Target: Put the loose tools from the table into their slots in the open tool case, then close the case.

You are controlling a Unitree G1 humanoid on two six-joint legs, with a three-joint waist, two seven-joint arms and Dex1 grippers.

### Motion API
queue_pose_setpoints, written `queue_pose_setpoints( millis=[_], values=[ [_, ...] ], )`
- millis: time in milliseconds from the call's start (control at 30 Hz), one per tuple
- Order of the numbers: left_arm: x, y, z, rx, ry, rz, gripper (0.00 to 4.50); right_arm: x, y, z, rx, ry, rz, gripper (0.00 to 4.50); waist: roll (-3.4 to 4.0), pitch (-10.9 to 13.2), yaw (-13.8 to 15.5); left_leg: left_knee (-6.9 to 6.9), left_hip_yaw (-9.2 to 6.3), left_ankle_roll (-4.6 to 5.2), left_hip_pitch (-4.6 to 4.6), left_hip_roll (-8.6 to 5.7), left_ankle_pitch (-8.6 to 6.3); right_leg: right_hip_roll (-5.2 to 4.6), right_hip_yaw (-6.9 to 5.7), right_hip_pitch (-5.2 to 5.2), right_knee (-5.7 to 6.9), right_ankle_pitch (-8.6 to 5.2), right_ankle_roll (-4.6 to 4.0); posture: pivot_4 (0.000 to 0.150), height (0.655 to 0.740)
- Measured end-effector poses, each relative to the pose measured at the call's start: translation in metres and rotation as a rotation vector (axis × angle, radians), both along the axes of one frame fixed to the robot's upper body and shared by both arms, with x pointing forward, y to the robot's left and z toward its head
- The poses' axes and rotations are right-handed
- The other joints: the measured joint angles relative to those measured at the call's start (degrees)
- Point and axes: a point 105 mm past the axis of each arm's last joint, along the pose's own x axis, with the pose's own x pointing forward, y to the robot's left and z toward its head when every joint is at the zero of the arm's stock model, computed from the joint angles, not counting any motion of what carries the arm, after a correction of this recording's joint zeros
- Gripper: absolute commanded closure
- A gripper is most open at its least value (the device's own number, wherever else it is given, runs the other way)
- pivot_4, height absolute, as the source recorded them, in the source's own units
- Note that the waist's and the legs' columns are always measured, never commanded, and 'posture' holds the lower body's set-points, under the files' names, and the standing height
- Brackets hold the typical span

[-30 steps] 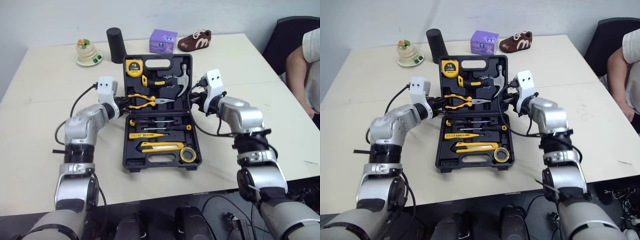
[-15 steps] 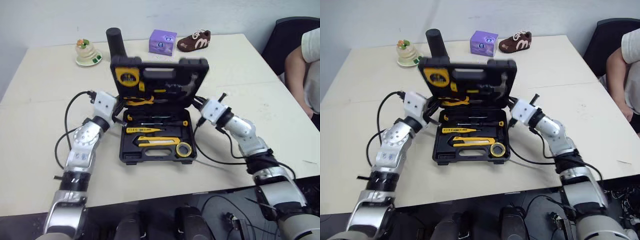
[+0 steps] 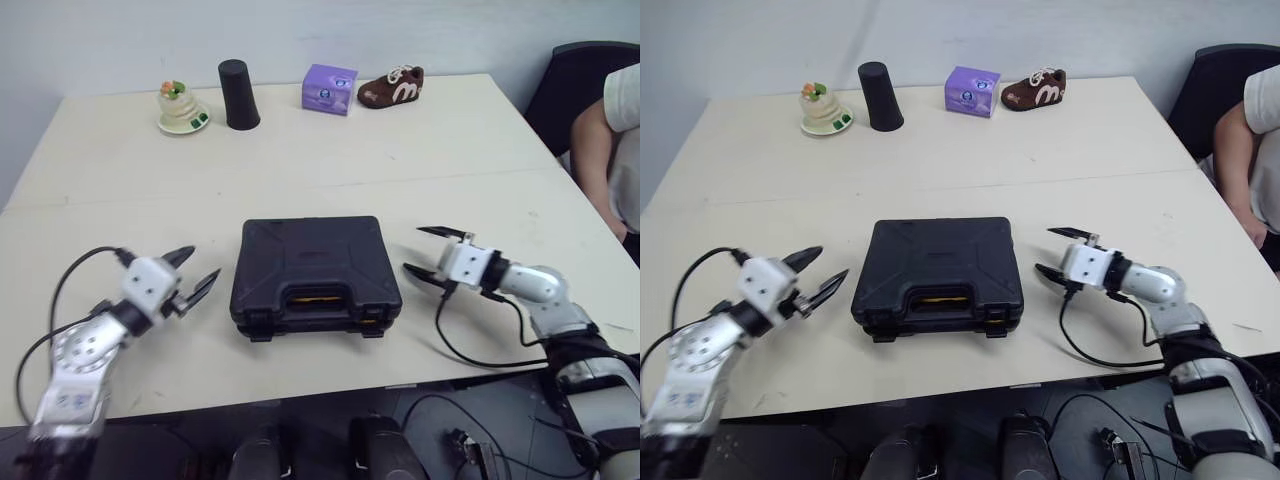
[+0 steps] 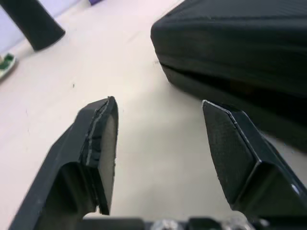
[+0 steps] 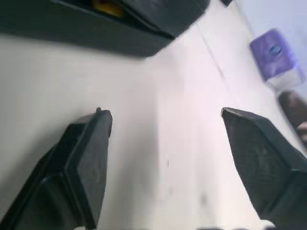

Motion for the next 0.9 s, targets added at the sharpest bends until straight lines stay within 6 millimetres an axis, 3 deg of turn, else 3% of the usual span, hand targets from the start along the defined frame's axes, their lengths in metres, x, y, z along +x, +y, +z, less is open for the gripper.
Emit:
queue_pose_setpoints(
  millis=[100, 233, 300, 333, 400, 533, 567, 767, 900],
  values=[
    [-0.015, 0.017, -0.003, -0.037, 0.072, 0.034, 1.55, -0.012, -0.013, -0.007, 0.043, 0.123, -0.022, 0.96, 0.02, 0.0, 0.7, 0.04, -0.13, -0.01, 0.06, -0.01, -0.01, 0.00, -0.12, 0.13, -0.26, -0.01, -0.03, 0.150, 0.7400],
    [-0.017, 0.025, 0.011, -0.088, 0.088, 0.050, 1.55, -0.038, -0.015, -0.013, 0.084, 0.281, 0.019, 0.96, 0.04, 0.0, 1.6, 0.02, -0.32, -0.09, 0.03, -0.01, -0.05, -0.07, -0.09, 0.15, -0.26, -0.02, -0.07, 0.150, 0.7400],
    [-0.009, 0.027, 0.022, -0.113, 0.065, 0.068, 1.55, -0.060, -0.014, -0.020, 0.083, 0.417, 0.060, 1.48, 0.07, 0.0, 2.1, 0.02, -0.41, -0.10, -0.01, -0.01, -0.07, -0.06, -0.12, 0.19, -0.30, -0.02, -0.09, 0.150, 0.7400],
    [-0.002, 0.025, 0.028, -0.126, 0.053, 0.069, 1.96, -0.070, -0.011, -0.023, 0.091, 0.481, 0.083, 1.91, 0.07, 0.0, 2.3, 0.03, -0.40, -0.10, -0.01, -0.02, -0.07, -0.04, -0.15, 0.19, -0.29, -0.02, -0.10, 0.150, 0.7400],
    [0.008, 0.019, 0.035, -0.142, 0.044, 0.053, 2.30, -0.081, -0.006, -0.025, 0.087, 0.533, 0.124, 2.69, 0.05, 0.0, 2.4, 0.04, -0.36, -0.10, 0.01, -0.04, -0.07, 0.04, -0.28, 0.19, -0.26, 0.00, -0.12, 0.150, 0.7400],
    [0.031, 0.002, 0.035, -0.179, 0.096, 0.012, 4.02, -0.100, 0.003, -0.030, 0.051, 0.609, 0.186, 4.50, 0.05, 0.0, 2.7, 0.03, -0.21, -0.10, 0.08, -0.05, -0.06, 0.17, -0.41, 0.14, -0.22, 0.00, -0.11, 0.150, 0.7400],
    [0.043, -0.005, 0.035, -0.184, 0.109, -0.006, 4.47, -0.108, 0.008, -0.033, 0.030, 0.639, 0.217, 4.50, 0.05, 0.0, 3.0, 0.03, -0.20, -0.12, 0.06, -0.05, -0.05, 0.27, -0.46, 0.11, -0.22, 0.00, -0.11, 0.150, 0.7400],
    [0.097, -0.036, 0.034, -0.222, 0.170, -0.042, 4.47, -0.124, 0.044, -0.035, 0.035, 0.668, 0.327, 4.50, -0.04, 0.0, 3.2, 0.17, -0.20, 0.00, -0.04, -0.21, 0.01, 0.22, -0.49, 0.11, -0.23, 0.04, -0.05, 0.150, 0.7400],
    [0.124, -0.050, 0.033, -0.234, 0.192, -0.035, 4.47, -0.127, 0.053, -0.041, 0.049, 0.673, 0.329, 4.50, -0.10, 0.0, 3.2, 0.20, -0.20, 0.08, -0.11, -0.34, 0.02, 0.18, -0.50, 0.09, -0.25, 0.06, 0.00, 0.150, 0.7400]
  ],
)
